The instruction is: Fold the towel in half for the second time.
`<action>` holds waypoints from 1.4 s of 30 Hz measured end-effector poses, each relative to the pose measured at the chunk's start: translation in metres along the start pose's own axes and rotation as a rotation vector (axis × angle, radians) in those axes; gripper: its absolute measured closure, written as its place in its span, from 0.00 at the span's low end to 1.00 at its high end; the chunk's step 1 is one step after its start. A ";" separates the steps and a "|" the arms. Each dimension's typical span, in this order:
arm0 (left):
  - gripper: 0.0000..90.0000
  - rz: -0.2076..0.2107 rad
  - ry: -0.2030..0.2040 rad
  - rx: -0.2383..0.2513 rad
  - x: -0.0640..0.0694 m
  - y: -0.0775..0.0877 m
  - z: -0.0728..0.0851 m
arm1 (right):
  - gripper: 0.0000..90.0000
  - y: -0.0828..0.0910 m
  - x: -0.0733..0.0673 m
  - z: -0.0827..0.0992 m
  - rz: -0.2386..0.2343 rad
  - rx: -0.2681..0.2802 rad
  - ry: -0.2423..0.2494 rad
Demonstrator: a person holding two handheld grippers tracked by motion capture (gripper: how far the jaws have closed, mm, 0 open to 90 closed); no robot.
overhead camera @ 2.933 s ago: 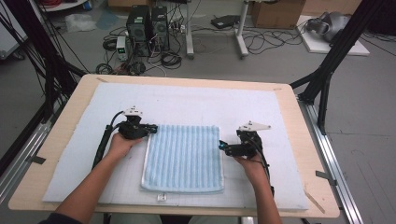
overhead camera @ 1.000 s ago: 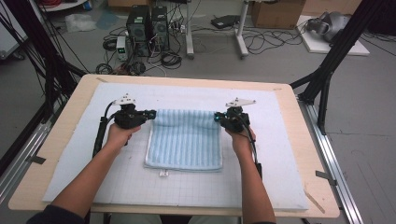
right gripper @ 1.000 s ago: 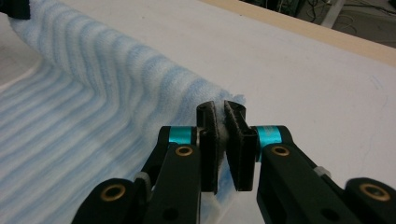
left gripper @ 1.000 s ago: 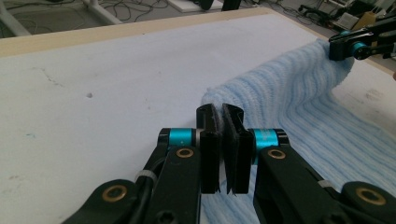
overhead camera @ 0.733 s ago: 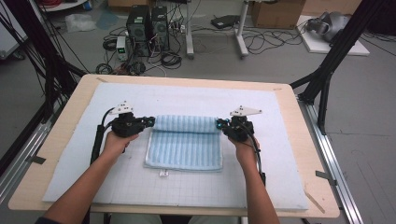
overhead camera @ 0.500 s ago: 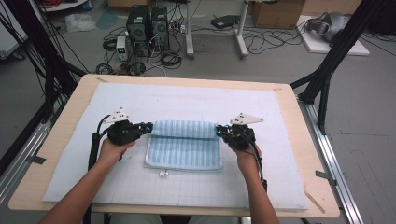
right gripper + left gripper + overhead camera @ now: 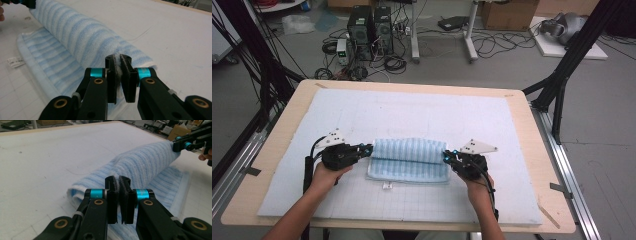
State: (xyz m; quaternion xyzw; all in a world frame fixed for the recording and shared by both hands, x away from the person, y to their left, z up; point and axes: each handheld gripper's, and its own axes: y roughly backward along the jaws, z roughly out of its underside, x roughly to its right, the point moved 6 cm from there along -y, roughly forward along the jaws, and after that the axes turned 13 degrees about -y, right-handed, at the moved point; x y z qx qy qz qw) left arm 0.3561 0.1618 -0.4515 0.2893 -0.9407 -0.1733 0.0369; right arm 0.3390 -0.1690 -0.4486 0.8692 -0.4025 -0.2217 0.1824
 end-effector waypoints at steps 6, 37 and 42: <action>0.95 0.019 0.001 -0.006 0.013 0.006 0.008 | 0.94 0.010 -0.007 0.009 -0.003 0.005 0.002; 0.69 -0.006 0.042 -0.057 0.019 0.000 0.002 | 0.60 0.007 -0.024 0.008 0.064 0.024 -0.020; 0.70 0.007 0.034 -0.148 0.027 -0.013 0.017 | 0.60 -0.012 -0.026 0.011 0.058 -0.036 -0.026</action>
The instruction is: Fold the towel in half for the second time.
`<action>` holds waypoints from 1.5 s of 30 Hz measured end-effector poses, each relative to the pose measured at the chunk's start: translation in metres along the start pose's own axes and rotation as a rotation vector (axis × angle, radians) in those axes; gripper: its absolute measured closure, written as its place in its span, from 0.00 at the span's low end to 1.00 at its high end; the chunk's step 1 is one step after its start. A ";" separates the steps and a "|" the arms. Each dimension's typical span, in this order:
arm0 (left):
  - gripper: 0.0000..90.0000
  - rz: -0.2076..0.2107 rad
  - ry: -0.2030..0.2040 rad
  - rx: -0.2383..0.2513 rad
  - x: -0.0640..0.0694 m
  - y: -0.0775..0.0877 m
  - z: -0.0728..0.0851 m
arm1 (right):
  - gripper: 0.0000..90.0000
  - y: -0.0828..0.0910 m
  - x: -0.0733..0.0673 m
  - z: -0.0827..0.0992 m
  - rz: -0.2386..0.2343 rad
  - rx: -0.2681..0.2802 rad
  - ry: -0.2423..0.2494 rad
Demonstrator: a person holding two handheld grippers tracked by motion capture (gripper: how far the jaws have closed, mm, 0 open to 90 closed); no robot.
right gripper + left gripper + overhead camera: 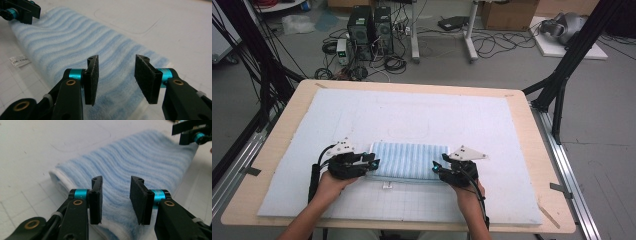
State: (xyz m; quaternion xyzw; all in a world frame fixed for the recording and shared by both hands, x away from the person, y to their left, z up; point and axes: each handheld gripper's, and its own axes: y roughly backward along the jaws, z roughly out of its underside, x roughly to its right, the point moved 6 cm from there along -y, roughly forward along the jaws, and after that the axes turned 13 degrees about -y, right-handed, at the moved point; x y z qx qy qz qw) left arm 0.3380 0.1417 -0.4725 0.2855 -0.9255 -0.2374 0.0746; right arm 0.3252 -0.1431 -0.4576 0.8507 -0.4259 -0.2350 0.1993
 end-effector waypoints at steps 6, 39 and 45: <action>0.70 0.005 -0.005 -0.058 0.003 -0.001 0.009 | 0.60 -0.010 0.004 0.014 0.011 -0.077 0.015; 0.30 -0.130 0.035 0.229 -0.042 0.039 -0.019 | 0.13 0.030 0.051 0.004 0.098 0.040 0.018; 0.19 -0.174 0.043 0.243 -0.051 0.045 -0.017 | 0.12 0.052 0.067 0.001 0.146 0.115 -0.021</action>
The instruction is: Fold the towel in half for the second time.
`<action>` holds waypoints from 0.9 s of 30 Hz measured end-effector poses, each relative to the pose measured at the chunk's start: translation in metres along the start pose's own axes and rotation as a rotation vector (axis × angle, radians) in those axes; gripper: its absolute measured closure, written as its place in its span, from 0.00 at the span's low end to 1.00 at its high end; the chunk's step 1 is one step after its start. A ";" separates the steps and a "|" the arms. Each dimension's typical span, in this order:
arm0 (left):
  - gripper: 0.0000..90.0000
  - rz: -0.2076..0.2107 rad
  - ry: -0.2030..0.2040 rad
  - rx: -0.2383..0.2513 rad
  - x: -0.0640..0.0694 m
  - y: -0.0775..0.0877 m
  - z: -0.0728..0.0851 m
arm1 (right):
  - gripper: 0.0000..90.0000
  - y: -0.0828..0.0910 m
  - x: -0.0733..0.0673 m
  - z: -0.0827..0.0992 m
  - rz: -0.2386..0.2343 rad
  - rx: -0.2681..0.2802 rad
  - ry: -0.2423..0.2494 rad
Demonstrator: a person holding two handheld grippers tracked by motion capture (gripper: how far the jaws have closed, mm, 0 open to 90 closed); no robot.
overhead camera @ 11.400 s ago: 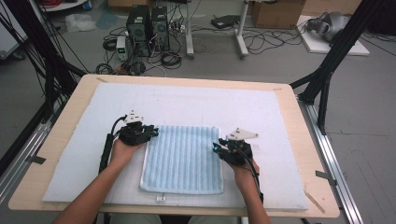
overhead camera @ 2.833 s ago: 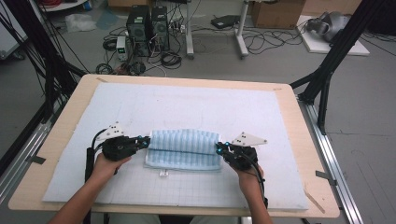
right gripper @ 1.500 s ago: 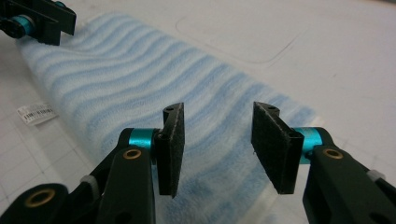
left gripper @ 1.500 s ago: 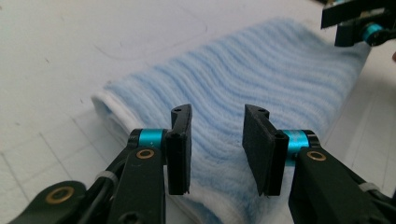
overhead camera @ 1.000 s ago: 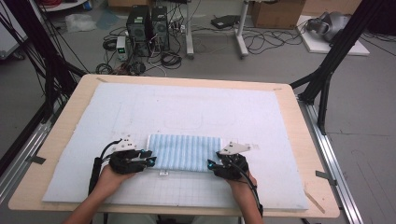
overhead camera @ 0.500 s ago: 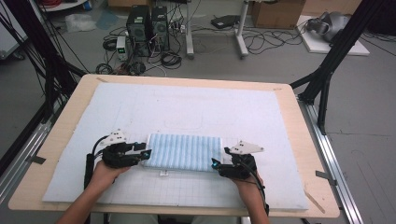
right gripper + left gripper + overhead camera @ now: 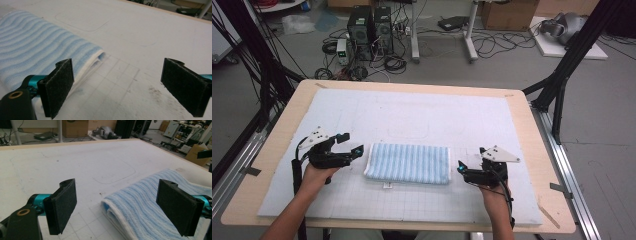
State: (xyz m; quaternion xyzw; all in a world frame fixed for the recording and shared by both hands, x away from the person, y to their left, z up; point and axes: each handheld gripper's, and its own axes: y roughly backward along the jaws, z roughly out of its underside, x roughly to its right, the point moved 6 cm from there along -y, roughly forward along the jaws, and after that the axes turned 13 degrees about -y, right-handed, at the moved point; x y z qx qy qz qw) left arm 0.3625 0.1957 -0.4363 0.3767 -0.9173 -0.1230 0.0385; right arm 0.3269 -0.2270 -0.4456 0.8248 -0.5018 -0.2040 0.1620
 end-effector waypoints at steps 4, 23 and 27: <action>0.19 -0.008 -0.002 0.015 -0.002 0.001 -0.001 | 0.12 0.011 0.006 0.002 0.023 0.016 0.003; 0.20 0.013 -0.039 0.026 0.005 0.005 -0.004 | 0.12 0.027 0.008 -0.002 0.049 0.044 0.010; 0.20 0.001 -0.029 0.029 0.002 0.008 -0.005 | 0.12 0.023 0.005 0.000 0.041 0.034 0.016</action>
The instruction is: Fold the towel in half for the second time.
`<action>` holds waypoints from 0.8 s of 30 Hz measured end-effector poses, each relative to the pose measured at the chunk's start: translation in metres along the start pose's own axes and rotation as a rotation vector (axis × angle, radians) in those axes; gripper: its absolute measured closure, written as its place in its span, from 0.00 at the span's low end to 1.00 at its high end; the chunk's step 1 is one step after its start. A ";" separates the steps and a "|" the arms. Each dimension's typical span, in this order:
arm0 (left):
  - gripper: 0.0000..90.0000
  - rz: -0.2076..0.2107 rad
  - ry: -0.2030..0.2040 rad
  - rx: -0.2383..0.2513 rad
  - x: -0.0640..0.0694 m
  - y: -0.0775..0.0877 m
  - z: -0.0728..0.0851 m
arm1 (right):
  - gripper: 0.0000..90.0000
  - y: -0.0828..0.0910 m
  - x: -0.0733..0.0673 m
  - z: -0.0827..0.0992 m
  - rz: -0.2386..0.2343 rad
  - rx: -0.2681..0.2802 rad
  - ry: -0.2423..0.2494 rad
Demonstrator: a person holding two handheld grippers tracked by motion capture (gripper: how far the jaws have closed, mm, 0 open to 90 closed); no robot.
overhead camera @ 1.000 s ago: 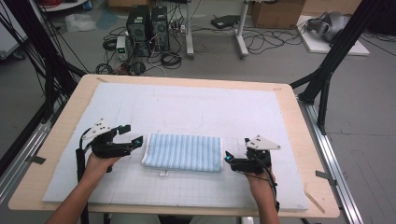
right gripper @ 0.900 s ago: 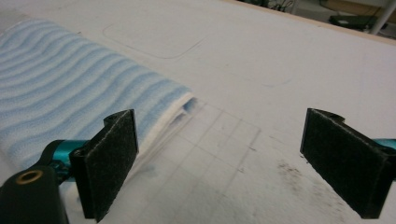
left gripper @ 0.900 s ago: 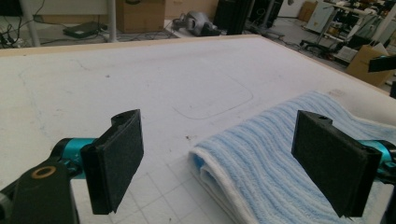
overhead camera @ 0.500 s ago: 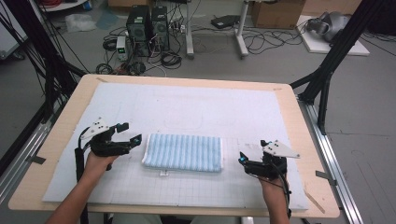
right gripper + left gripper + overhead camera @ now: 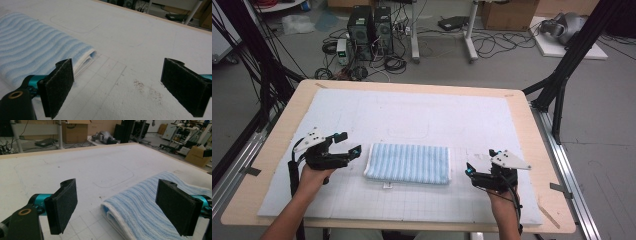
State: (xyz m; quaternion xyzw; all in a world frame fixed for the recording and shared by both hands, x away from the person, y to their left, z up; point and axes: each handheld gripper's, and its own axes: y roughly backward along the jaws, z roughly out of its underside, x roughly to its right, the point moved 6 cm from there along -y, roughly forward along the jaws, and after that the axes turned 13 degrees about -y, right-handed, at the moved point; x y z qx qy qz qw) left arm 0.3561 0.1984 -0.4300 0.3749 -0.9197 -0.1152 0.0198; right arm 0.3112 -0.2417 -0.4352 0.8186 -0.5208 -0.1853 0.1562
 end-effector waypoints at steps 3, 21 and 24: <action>0.20 0.001 -0.004 -0.005 0.001 -0.001 0.001 | 0.12 -0.001 0.001 0.001 -0.003 -0.004 -0.002; 0.21 0.001 -0.008 -0.025 0.001 -0.002 0.005 | 0.12 -0.004 0.004 0.001 -0.006 -0.001 -0.014; 0.21 0.002 -0.010 -0.027 0.000 -0.004 0.005 | 0.12 -0.004 0.005 0.001 -0.007 -0.002 -0.016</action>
